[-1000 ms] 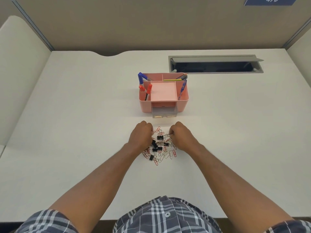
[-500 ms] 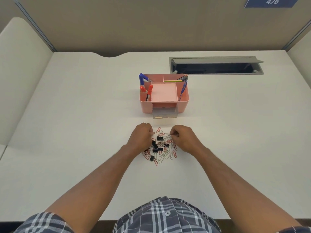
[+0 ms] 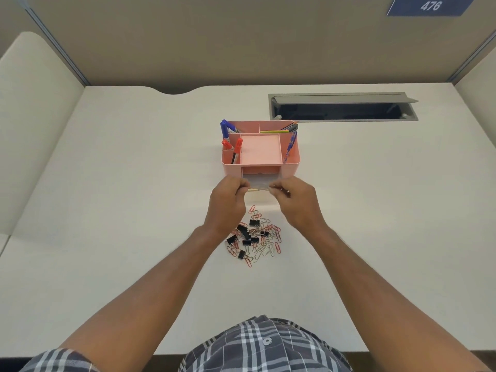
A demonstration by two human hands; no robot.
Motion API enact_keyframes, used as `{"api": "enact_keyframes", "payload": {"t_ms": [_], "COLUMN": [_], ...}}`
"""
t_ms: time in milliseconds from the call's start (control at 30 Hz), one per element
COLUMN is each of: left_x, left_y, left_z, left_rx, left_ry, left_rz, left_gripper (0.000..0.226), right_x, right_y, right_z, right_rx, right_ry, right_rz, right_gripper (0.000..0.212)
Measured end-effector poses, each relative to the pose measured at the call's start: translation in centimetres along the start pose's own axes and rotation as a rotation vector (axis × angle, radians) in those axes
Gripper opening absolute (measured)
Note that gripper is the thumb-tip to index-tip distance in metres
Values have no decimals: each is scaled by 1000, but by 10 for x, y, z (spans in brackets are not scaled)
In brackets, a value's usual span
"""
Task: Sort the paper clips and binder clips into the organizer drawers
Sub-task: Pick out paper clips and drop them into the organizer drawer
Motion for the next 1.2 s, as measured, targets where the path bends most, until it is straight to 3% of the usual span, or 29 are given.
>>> {"api": "enact_keyframes", "payload": {"t_ms": [100,267,433,600,833,1000,1200], "left_x": [-2,-7,-6,-7,-37,-55,-68], "left_y": [10,10,7,-5,-47,-62,-69], "left_z": [19,35,27,-4,-39,-28,-29], "left_rx": [-27,-36,-63,-87,89,212,282], "left_ry": [24,28,31,9,-196,-354,-420], "left_rz": [60,154,116,84,190,267,259], "left_gripper": [14,15,16,12,20,27,29], "right_x": [8,-9,-11,-5,-71,-84,-88], "right_y": [-17,-23,-25,-31,25,24,27], "right_z": [22,43,40,10,-32,-33,-30], "right_rx": [68,105,114,228,18,25,5], "right_ry": [37,-67,-69,-32,-377,-387,-351], "right_rz": [-114,-307,-279,-107,-312,-313,-331], "right_gripper": [17,25,27,14,27,28,22]}}
Point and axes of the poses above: each hand's wrist, its own z-axis towards the middle knuckle, its own x-axis out of the back of the hand, y = z × x, the point moved 10 cm from there along z, towards the middle knuckle, and after that the axes turned 8 degrees about -z, right-handed, at the moved point
